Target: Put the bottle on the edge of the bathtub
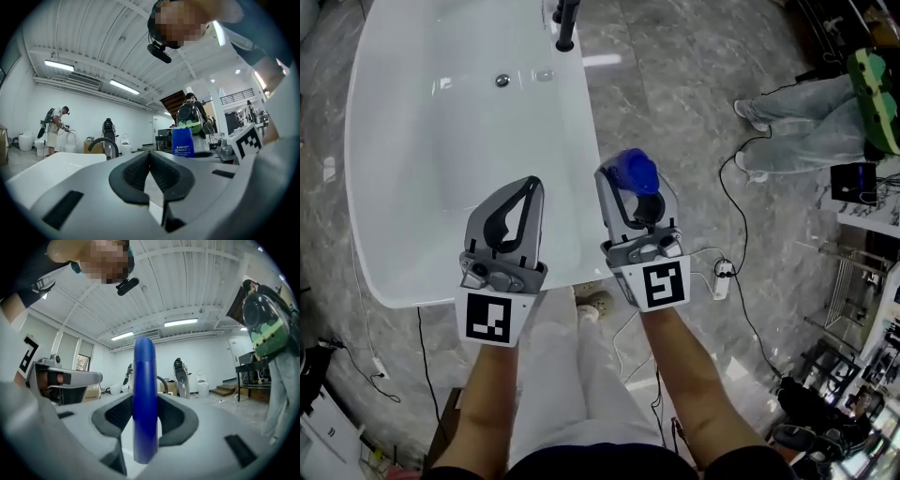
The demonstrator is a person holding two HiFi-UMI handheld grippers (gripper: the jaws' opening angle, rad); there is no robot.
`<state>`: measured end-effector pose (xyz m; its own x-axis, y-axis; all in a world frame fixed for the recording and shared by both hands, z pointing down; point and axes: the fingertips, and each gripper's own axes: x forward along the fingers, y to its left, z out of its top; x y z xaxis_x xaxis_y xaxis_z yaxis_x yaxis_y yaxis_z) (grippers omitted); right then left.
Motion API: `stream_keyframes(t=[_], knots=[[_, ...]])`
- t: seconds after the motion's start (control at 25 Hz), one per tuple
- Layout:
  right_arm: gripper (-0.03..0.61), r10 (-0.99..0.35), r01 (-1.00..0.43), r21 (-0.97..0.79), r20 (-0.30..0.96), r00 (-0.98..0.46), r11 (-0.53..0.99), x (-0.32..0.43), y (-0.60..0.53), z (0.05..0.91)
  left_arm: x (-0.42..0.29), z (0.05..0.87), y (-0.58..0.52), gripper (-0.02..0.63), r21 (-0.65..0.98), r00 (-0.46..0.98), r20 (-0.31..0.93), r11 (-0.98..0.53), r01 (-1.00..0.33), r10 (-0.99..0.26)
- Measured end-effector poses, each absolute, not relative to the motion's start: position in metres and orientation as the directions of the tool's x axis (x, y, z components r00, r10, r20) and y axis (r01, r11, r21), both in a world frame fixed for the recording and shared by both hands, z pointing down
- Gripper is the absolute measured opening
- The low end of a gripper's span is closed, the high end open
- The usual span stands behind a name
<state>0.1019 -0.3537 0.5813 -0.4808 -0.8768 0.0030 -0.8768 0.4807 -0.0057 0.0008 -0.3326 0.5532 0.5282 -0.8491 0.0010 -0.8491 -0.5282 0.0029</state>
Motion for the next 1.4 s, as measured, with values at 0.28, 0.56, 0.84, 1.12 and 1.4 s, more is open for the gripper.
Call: stream_keyframes(t=[0.28, 0.56, 0.84, 1.12, 1.4], knots=[[0.158, -0.878, -0.879, 0.005, 0.032, -0.477, 0.477, 0.096, -0.37, 0.623, 0.009, 0.583, -0.341, 0.003, 0.033, 0.52, 0.016, -0.519, -0.854, -0.854], [0.158, -0.874, -0.877, 0.003, 0.08, -0.479, 0.481, 0.092, -0.386, 0.666, 0.022, 0.618, -0.353, 0.003, 0.044, 0.54, 0.067, -0.538, -0.842, -0.839], [0.158, -0.87, -0.877, -0.012, 0.121, -0.477, 0.479, 0.092, -0.396, 0.697, 0.028, 0.634, -0.355, 0.003, 0.058, 0.532, 0.101, -0.528, -0.847, -0.841], [0.158, -0.861, -0.87, -0.023, 0.134, -0.491, 0.492, 0.084, -0.403, 0.713, 0.03, 0.644, -0.361, 0.003, 0.065, 0.534, 0.11, -0.53, -0.846, -0.838], [0.158, -0.867, -0.878, -0.042, 0.142, -0.477, 0.476, 0.084, -0.405, 0.723, 0.033, 0.647, -0.362, 0.003, 0.063, 0.54, 0.12, -0.536, -0.842, -0.833]])
